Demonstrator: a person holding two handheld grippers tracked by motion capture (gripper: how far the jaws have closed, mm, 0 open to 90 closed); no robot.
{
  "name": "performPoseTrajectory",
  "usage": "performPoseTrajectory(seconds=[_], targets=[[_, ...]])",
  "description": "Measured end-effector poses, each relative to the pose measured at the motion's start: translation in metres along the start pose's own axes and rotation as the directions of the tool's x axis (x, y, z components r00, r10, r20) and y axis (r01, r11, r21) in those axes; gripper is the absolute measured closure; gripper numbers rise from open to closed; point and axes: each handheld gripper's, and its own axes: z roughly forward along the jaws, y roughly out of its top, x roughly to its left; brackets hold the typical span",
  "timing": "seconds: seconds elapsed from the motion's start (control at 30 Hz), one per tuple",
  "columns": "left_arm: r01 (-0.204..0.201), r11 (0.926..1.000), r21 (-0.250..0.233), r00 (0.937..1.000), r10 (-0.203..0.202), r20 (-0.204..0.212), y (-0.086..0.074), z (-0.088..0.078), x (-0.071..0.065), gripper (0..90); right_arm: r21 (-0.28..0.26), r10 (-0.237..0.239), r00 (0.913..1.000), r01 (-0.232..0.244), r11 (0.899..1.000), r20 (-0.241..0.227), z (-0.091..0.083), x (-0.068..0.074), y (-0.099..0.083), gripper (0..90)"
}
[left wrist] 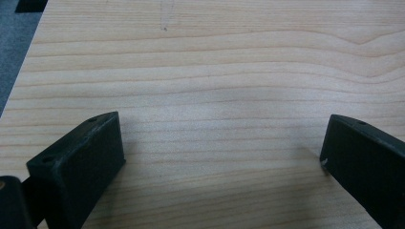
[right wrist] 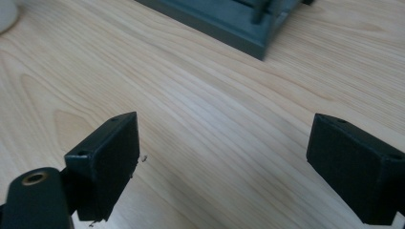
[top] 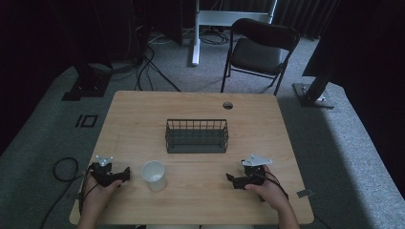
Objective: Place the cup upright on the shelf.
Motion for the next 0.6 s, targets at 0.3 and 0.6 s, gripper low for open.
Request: performPoseTrajectory(seconds=[0.3,0.6], targets=[[0.0,1.0,0.0,1.0,0.0,0.0,0.0,0.0,0.0,1.3,-0.001,-0.042,0.9974,0.042,0.999,-0.058,0.013,0.017,0.01,10.5],[0.0,1.0,0.0,1.0,0.0,0.0,0.0,0.0,0.0,1.3,-0.007,-0.091,0.9891,0.091,0.996,-0.115,0.025,0.038,0.022,10.5]])
